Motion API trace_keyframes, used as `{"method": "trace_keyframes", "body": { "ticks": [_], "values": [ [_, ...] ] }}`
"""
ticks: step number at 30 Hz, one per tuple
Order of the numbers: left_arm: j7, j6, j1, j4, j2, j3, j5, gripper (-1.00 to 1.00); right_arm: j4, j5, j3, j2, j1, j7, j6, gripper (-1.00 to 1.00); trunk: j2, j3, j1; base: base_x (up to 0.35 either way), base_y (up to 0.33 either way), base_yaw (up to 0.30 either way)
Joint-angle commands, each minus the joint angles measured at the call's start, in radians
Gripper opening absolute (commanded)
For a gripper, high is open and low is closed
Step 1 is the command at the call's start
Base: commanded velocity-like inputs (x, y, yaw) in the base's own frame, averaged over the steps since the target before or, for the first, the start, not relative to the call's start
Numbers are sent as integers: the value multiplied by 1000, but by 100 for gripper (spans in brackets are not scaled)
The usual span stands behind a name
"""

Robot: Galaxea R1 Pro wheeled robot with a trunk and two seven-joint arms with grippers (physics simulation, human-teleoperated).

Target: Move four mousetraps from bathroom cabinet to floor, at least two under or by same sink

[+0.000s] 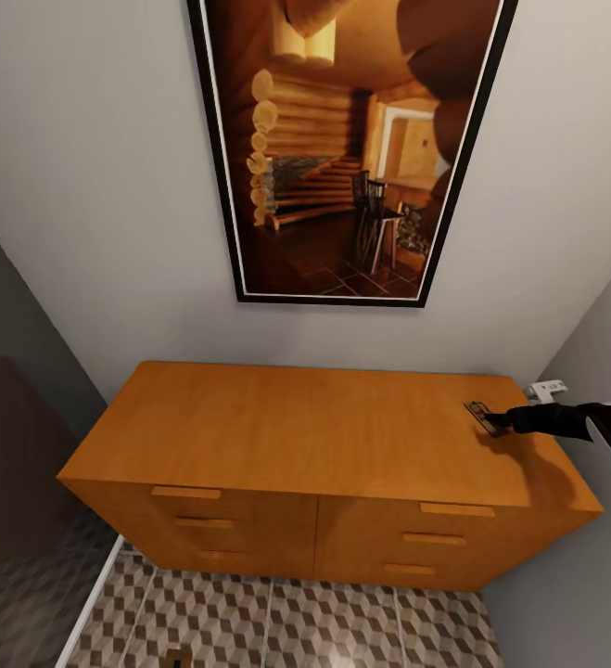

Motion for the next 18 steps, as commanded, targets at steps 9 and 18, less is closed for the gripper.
{"method": "trace_keyframes", "body": {
  "ticks": [9, 18],
  "values": [
    [8, -4, -1, 3, -3, -6, -4, -100, 0, -7, 5, -27, -1, 8, -1, 100, -2, -2, 1, 0, 0, 0],
    [8, -4, -1, 3, -4, -6, -4, -100, 1, -7, 7, -28, -1, 8, -1, 100, -2, -11, 1, 0, 0, 0]
  ]
}}
